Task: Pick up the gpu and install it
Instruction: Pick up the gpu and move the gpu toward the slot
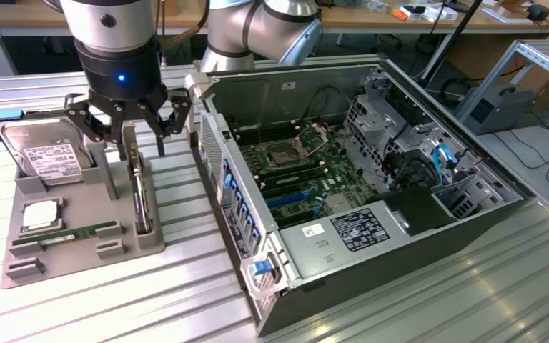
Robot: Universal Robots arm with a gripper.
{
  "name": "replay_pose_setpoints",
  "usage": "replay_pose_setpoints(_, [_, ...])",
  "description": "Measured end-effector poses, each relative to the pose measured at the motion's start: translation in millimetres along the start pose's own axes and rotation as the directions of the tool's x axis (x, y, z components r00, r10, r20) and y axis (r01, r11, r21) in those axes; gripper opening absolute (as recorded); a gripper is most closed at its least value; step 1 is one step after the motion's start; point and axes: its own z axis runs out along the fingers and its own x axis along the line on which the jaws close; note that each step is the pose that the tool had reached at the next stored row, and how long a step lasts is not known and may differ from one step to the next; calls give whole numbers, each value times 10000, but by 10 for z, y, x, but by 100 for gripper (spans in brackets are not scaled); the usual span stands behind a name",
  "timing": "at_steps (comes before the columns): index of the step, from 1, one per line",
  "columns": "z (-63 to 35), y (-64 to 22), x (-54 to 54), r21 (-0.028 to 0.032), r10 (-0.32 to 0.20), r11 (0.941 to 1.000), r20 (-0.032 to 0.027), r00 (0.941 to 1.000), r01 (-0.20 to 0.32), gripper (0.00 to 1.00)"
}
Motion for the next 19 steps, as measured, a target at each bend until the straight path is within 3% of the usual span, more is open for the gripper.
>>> replay_pose_setpoints(19, [90,-4,2,0,0,10000,1,10000,0,54])
